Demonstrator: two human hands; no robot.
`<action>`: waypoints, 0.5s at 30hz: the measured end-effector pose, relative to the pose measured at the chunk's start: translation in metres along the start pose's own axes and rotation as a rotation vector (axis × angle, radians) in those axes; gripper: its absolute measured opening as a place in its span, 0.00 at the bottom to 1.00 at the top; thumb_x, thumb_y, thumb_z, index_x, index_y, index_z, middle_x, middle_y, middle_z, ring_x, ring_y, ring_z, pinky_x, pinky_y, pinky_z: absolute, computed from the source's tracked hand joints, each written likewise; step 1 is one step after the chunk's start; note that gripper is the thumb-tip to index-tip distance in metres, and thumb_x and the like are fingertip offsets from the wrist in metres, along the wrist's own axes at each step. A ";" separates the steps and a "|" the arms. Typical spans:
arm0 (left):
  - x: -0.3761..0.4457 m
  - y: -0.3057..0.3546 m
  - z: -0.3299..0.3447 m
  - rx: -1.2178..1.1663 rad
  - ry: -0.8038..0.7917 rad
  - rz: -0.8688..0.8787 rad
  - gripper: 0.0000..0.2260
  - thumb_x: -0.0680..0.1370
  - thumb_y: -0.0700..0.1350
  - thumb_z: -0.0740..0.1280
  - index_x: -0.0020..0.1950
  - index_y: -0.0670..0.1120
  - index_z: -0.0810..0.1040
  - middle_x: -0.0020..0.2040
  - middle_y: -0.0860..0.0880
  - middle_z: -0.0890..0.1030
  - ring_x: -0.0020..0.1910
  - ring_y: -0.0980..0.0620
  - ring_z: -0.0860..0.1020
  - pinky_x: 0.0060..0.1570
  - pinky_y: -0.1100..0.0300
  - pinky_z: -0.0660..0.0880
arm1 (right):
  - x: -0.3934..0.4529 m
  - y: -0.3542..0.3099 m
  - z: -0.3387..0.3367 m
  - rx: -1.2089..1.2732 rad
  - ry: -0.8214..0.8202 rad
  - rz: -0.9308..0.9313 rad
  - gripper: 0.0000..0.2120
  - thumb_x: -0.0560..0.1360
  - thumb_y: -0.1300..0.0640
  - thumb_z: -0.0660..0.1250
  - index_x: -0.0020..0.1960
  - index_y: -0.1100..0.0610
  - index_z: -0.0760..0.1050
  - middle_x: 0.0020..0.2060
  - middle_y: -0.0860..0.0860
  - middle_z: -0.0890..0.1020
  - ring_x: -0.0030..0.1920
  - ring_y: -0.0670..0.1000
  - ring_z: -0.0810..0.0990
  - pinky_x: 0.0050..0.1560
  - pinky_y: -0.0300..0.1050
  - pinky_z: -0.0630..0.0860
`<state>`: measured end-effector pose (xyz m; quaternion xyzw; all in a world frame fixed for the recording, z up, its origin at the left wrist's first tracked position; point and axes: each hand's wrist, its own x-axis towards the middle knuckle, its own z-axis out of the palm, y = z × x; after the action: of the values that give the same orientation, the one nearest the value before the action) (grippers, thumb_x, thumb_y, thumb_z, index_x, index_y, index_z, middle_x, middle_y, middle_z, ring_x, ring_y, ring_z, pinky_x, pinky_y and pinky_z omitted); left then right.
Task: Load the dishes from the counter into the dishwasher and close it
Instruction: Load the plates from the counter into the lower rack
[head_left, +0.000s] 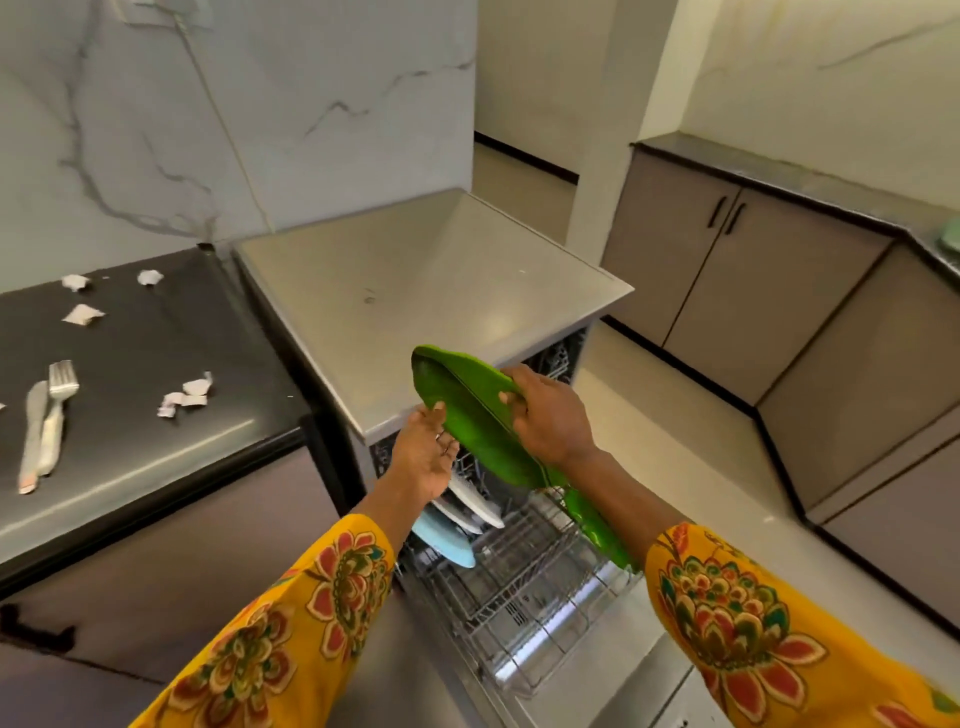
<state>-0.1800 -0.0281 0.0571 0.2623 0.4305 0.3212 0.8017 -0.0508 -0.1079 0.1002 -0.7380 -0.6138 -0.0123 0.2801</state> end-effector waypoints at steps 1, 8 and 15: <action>0.005 -0.009 0.008 0.013 0.015 0.007 0.06 0.82 0.44 0.60 0.46 0.50 0.72 0.43 0.50 0.77 0.40 0.53 0.74 0.43 0.60 0.69 | -0.002 0.012 -0.001 0.010 -0.011 0.020 0.15 0.78 0.58 0.59 0.64 0.56 0.71 0.54 0.59 0.81 0.51 0.62 0.78 0.46 0.52 0.73; 0.027 -0.068 0.040 0.090 0.073 -0.043 0.07 0.82 0.45 0.59 0.45 0.50 0.71 0.37 0.52 0.75 0.33 0.55 0.70 0.39 0.61 0.68 | -0.024 0.079 -0.007 0.045 -0.084 0.078 0.12 0.76 0.60 0.62 0.59 0.61 0.74 0.45 0.62 0.82 0.45 0.64 0.79 0.43 0.51 0.71; 0.044 -0.102 0.039 0.101 0.208 -0.146 0.03 0.83 0.46 0.57 0.51 0.48 0.69 0.33 0.48 0.65 0.31 0.53 0.64 0.36 0.60 0.68 | -0.035 0.122 0.000 0.069 -0.328 0.183 0.13 0.77 0.60 0.63 0.60 0.63 0.74 0.50 0.62 0.81 0.50 0.61 0.78 0.49 0.48 0.69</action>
<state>-0.0985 -0.0686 -0.0178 0.2353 0.5450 0.2653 0.7598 0.0522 -0.1502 0.0388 -0.7727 -0.5817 0.1550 0.2013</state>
